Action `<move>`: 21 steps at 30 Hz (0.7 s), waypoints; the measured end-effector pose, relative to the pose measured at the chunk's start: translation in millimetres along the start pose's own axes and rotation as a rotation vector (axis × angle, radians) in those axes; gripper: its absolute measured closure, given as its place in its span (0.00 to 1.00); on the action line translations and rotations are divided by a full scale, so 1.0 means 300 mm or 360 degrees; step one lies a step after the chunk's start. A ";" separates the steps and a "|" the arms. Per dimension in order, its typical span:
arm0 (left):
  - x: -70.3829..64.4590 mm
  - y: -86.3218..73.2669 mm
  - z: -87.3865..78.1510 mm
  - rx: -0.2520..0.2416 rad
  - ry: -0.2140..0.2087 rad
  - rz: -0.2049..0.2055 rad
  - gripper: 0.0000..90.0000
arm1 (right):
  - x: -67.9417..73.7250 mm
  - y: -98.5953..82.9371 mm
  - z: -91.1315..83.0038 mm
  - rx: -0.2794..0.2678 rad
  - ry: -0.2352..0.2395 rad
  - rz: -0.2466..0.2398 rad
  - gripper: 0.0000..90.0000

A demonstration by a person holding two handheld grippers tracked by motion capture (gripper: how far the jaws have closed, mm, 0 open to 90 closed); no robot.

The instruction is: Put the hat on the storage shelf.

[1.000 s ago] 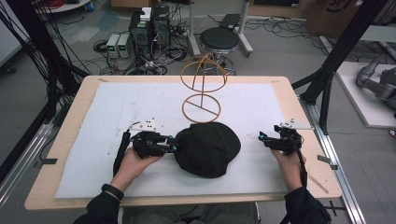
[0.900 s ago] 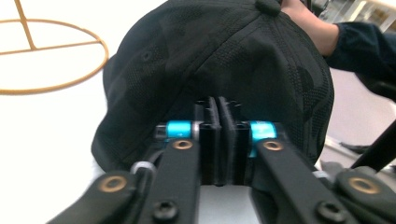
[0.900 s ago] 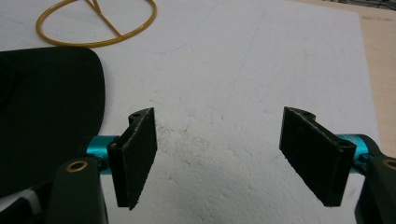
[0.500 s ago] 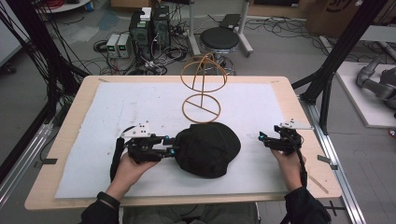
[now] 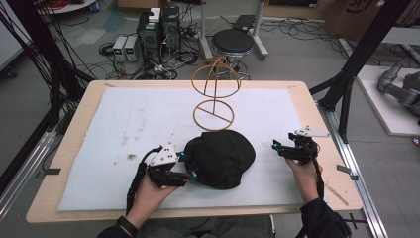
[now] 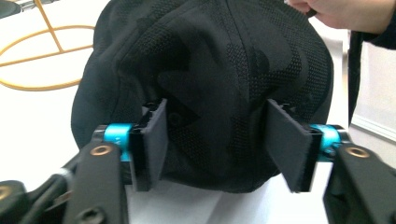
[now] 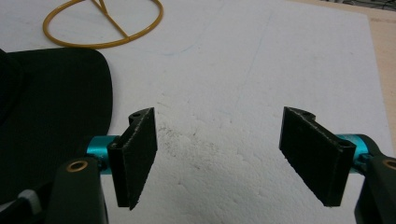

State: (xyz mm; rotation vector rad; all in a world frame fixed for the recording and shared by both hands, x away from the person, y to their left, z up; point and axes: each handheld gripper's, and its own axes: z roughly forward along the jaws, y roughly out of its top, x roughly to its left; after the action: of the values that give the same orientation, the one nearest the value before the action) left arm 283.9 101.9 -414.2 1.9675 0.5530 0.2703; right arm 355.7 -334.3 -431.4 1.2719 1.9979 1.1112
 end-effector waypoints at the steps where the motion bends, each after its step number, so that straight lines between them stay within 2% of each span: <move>1: -0.002 0.001 0.003 0.0012 -0.0018 0.0013 0.61 | 0.000 0.000 0.001 0.0002 -0.0004 0.0006 0.30; 4: 0.002 0.001 0.006 0.0021 -0.0039 0.0019 0.78 | -0.006 -0.002 0.000 0.0004 -0.0002 0.0012 0.30; 8: 0.022 0.004 -0.009 -0.0023 -0.0080 0.0001 0.96 | -0.010 -0.003 -0.005 -0.0003 -0.0013 0.0011 0.30; 12: 0.030 0.013 -0.016 -0.0023 -0.0080 0.0009 0.98 | -0.011 -0.004 -0.005 -0.0001 -0.0014 0.0011 0.30; 13: 0.037 0.019 -0.020 -0.0064 -0.0108 -0.0010 0.98 | -0.010 -0.004 -0.004 0.0004 -0.0011 0.0010 0.30; 15: 0.046 0.030 -0.029 -0.0105 -0.0132 0.0002 0.98 | -0.008 -0.003 -0.004 0.0003 -0.0011 0.0007 0.30; 19: 0.056 0.078 -0.050 -0.0203 -0.0164 0.0084 0.98 | -0.006 -0.003 -0.003 0.0004 -0.0012 0.0009 0.30; 20: 0.056 0.078 -0.050 -0.0203 -0.0164 0.0084 0.98 | -0.006 -0.003 -0.003 0.0004 -0.0012 0.0009 0.30; 21: 0.061 0.102 -0.055 -0.0237 -0.0192 0.0098 0.98 | -0.006 -0.003 -0.001 0.0002 -0.0013 0.0010 0.30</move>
State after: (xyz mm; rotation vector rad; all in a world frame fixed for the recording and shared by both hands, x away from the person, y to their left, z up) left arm 300.8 112.7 -380.4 1.8445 0.3840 0.2231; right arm 355.9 -336.3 -432.0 1.2818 1.9905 1.1062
